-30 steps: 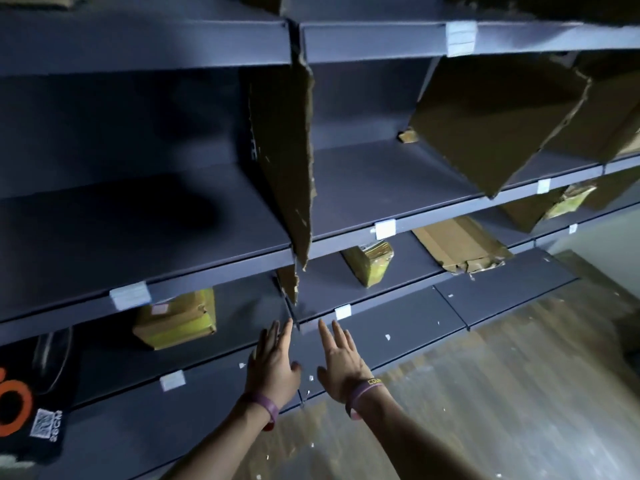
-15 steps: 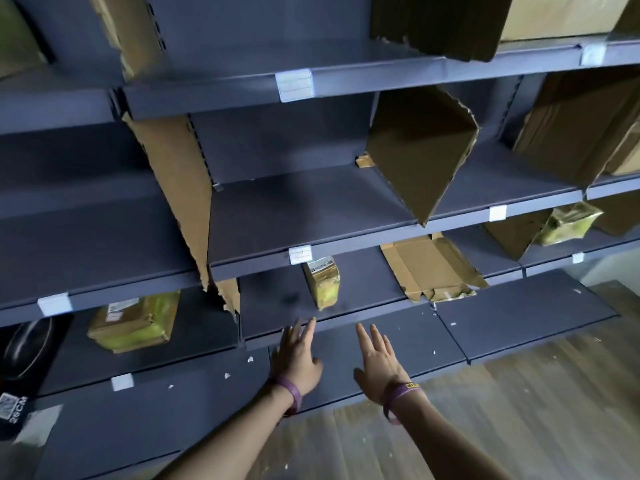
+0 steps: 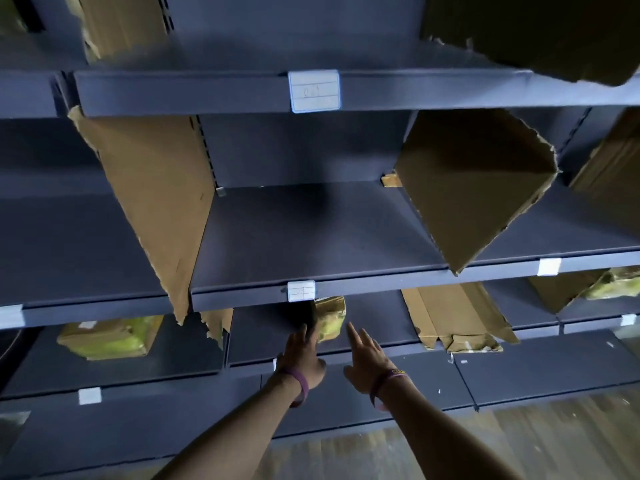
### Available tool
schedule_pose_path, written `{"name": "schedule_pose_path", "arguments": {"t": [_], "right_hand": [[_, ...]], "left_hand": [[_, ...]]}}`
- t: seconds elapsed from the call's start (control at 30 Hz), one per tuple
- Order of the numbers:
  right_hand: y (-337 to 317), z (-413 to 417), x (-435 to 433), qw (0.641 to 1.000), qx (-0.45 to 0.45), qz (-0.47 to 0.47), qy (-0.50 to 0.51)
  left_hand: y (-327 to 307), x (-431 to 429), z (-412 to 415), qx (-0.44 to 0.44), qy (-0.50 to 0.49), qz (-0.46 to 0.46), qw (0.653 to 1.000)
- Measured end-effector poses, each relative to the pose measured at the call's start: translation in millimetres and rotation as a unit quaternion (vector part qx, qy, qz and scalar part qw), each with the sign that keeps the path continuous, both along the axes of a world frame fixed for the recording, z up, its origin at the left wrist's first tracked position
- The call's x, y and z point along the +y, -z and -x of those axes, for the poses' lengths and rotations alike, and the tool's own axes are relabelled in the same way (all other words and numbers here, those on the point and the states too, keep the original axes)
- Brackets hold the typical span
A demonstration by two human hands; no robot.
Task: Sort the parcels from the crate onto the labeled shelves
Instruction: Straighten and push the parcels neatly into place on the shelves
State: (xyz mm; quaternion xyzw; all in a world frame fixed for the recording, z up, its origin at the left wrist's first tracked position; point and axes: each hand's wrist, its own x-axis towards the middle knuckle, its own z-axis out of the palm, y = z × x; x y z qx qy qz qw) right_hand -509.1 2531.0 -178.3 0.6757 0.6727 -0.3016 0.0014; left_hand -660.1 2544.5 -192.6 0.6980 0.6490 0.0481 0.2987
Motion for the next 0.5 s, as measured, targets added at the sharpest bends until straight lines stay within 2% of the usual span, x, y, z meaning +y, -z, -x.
{"name": "schedule_pose_path", "arguments": {"t": [0.2,0.37,0.5], "right_hand": [[11.8,7.4,34.2,0.999,-0.005,0.021,-0.033],[13.1,4.8,53.8,0.999,0.029,0.040,-0.013],[17.3,-1.6,62.8,0.997,0.055,0.042,-0.041]], "left_hand": [[14.8,18.7,-4.1,-0.007,0.000,0.033,0.999],[24.5,34.3,-7.9,-0.051,-0.008,0.052,0.997],[24.2,37.7,-13.0,-0.077,-0.029,0.074,0.994]]}}
